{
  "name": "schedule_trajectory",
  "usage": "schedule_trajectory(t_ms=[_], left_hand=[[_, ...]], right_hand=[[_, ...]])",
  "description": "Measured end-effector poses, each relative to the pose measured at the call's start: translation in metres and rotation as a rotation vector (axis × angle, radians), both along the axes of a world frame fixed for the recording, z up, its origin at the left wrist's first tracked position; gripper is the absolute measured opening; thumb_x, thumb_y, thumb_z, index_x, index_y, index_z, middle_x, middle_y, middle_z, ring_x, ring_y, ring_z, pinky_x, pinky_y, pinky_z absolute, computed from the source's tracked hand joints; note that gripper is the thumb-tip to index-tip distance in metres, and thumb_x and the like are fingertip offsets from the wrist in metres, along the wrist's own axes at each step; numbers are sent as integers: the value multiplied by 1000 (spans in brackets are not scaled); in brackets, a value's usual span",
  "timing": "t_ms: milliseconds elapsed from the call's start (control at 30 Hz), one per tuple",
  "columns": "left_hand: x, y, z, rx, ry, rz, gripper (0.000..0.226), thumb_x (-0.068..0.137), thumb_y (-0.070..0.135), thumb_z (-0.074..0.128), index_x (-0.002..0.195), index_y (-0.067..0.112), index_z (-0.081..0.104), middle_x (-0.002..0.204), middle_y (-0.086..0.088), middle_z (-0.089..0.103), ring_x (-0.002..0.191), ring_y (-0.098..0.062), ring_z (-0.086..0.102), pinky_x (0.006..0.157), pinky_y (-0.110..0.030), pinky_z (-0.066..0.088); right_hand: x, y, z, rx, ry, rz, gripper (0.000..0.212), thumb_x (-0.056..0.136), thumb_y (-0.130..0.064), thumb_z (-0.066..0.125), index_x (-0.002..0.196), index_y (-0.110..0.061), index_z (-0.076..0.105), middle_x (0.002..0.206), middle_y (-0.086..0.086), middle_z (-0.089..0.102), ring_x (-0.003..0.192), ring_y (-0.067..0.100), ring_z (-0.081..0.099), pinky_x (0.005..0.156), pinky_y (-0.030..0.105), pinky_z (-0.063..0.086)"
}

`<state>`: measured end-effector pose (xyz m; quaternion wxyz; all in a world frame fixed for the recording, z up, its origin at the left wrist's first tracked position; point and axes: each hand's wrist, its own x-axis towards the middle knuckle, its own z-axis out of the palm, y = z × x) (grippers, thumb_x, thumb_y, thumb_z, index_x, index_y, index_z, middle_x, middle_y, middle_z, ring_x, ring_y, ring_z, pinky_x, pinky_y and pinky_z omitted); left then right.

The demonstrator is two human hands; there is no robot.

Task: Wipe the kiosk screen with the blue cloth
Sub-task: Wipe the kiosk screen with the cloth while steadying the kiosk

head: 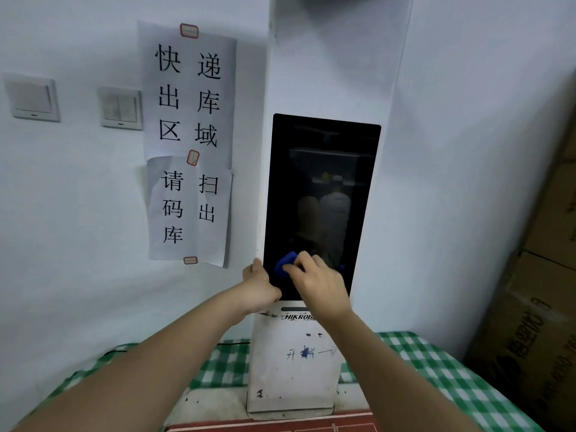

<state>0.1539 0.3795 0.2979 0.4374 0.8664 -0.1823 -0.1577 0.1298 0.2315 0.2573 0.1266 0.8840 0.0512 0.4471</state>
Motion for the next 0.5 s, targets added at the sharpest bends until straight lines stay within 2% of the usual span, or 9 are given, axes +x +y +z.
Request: schedule_trajectory(t_ms=[67, 133, 200, 267, 400, 433, 500], left_hand=[[0, 1, 1, 0, 10, -6, 83, 91, 7, 48, 152, 12, -7, 158, -6, 0, 135, -23, 32, 85, -20, 36], [0, 3, 1, -2, 28, -12, 84, 91, 8, 48, 152, 12, -9, 158, -5, -1, 133, -26, 36, 87, -22, 39], [0, 3, 1, 2, 32, -12, 85, 90, 9, 49, 152, 12, -10, 158, -6, 0, 131, -27, 39, 88, -23, 41], [-2, 1, 2, 0, 21, 3, 85, 90, 8, 49, 152, 12, -10, 158, -7, 1, 130, -27, 40, 84, -21, 40], [-4, -1, 3, -4, 28, 26, 84, 91, 8, 48, 152, 12, -10, 158, -6, 0, 124, -26, 46, 79, -20, 39], [-4, -1, 3, -4, 28, 25, 84, 91, 9, 48, 152, 12, -9, 158, -6, 0, 124, -25, 45, 80, -20, 38], [-5, -1, 3, -12, 27, 18, 84, 90, 9, 48, 152, 12, -7, 158, -7, 3, 128, -26, 41, 83, -22, 37]], right_hand=[[-3, -10, 9, 96, -58, -39, 40, 61, -10, 82, 98, -20, 69, 83, 1, 57, 64, 22, 54, 36, 22, 27], [-4, -14, 12, 312, -166, -66, 31, 73, -10, 77, 102, -18, 68, 87, 2, 57, 69, 23, 55, 36, 26, 38], [-3, -11, 8, 443, -239, -67, 27, 79, -9, 73, 105, -15, 69, 88, 2, 58, 70, 21, 56, 38, 29, 43], [-1, -6, 1, 425, -233, -54, 30, 76, -7, 75, 105, -13, 69, 87, 2, 58, 68, 20, 55, 37, 27, 41], [-5, -19, -2, 110, -63, -31, 42, 61, -4, 82, 99, -16, 68, 83, 2, 56, 62, 20, 51, 34, 23, 31], [-8, -26, 2, 89, -40, -34, 41, 63, -6, 82, 99, -17, 68, 84, 2, 55, 63, 21, 51, 34, 24, 33], [-14, -39, 9, 192, -67, -57, 34, 72, -9, 76, 103, -18, 67, 88, 3, 55, 69, 23, 54, 37, 30, 41]])
